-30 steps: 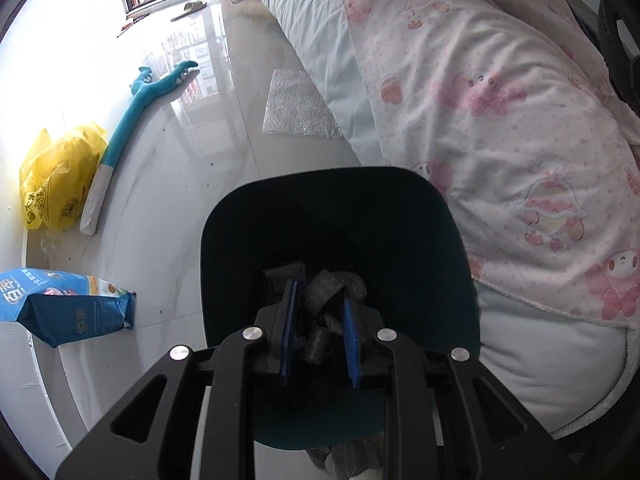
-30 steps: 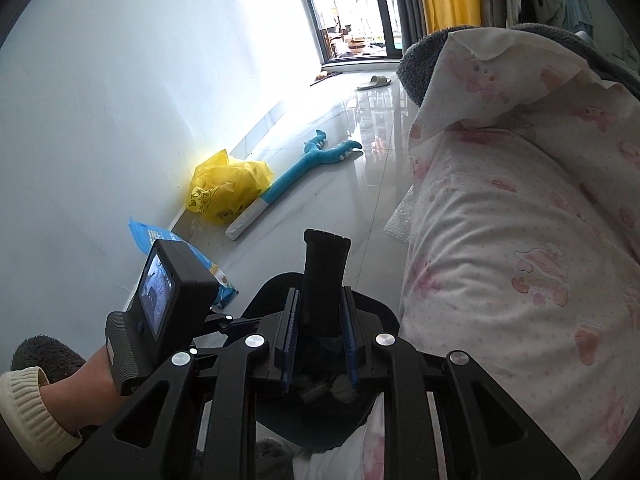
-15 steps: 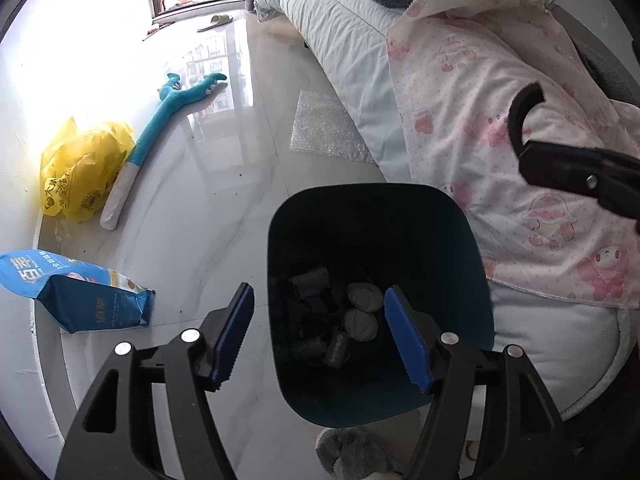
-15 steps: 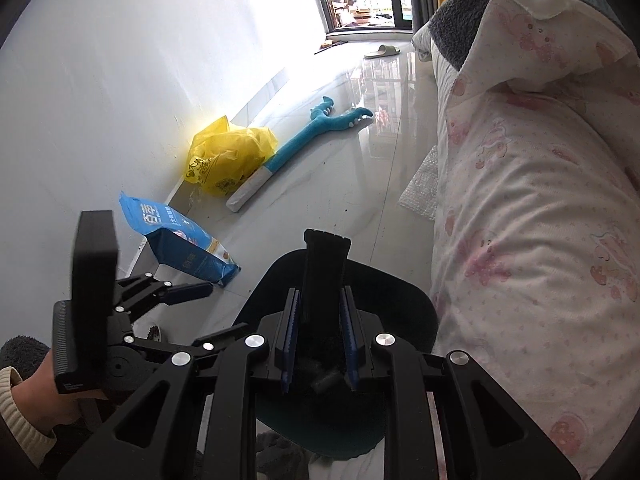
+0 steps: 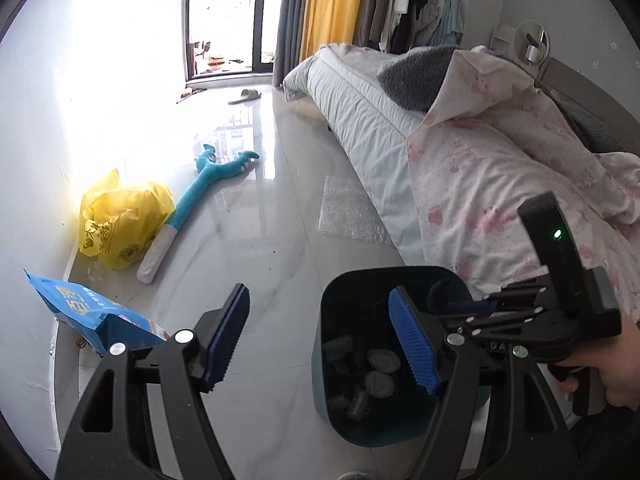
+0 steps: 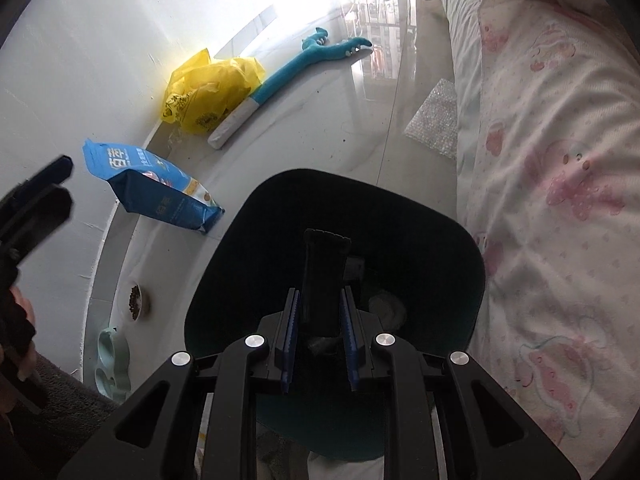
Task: Collect trash
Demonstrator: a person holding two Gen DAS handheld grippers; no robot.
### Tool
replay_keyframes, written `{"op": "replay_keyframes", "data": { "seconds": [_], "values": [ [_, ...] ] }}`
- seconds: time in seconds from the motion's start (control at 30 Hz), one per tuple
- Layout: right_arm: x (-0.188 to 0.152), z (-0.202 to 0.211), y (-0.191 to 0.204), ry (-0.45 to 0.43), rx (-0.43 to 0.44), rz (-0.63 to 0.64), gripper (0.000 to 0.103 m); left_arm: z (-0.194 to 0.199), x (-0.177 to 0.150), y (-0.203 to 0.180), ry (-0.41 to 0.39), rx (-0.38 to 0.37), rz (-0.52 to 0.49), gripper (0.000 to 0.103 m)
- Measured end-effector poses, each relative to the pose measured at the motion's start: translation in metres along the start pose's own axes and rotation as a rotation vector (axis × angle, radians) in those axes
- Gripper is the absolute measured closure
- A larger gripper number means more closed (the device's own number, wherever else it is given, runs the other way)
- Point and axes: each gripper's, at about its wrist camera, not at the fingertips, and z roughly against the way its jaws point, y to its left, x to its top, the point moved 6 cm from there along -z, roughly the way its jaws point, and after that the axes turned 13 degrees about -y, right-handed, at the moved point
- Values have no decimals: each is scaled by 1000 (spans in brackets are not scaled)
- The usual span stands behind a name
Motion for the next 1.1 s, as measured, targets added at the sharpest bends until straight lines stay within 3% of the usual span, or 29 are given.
{"op": "replay_keyframes", "data": {
  "seconds": [0.17,0.37,0.7,0.77,0.97,1.1],
  "values": [
    [-10,-13,-2,40,-30,14,82,13,18,-1,-63,8,14,32],
    [-19,-18,-9,67,-59,14,82,33,38,-20,-148,12,-48,32],
    [-18,1,-5,43,-59,39,79,68,61,-40,-247,0,-45,32],
    [-15,10,-4,24,-60,45,71,75,64,-45,-258,0,-41,28],
    [-2,54,-2,-94,-56,38,65,96,64,-57,-279,9,-43,18],
    [2,90,-1,-185,-57,23,57,109,63,-63,-298,65,-67,15]
  ]
}}
